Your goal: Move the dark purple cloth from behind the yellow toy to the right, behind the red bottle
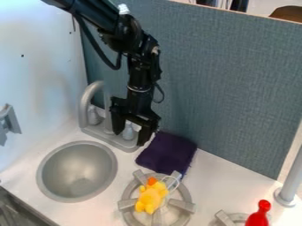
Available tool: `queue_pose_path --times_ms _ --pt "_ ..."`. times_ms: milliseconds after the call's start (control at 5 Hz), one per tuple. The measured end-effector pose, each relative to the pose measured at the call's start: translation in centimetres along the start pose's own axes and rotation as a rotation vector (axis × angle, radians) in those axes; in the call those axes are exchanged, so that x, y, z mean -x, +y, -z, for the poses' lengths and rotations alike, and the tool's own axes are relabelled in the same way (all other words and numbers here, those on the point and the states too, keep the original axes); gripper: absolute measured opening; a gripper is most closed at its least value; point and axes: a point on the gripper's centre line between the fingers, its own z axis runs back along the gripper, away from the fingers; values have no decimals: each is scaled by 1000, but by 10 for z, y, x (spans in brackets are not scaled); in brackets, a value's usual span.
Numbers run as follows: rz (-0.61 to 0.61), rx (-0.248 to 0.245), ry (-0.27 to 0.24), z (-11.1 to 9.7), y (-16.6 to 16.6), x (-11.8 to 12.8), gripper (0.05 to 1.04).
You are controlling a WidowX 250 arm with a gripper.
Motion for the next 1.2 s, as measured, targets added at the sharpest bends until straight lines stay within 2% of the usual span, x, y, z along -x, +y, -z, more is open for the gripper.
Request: queue_pose_path --times_ms 200,400,600,800,1200 --pt "3 3 47 17 -1 6 1000" --pt "37 37 62 24 -8 0 1000" --pt "54 56 -16 23 -16 -15 1001" --pt "67 60 -121 23 -34 -30 1000" --pt "-4 -21 -250 44 -39 -47 1001"
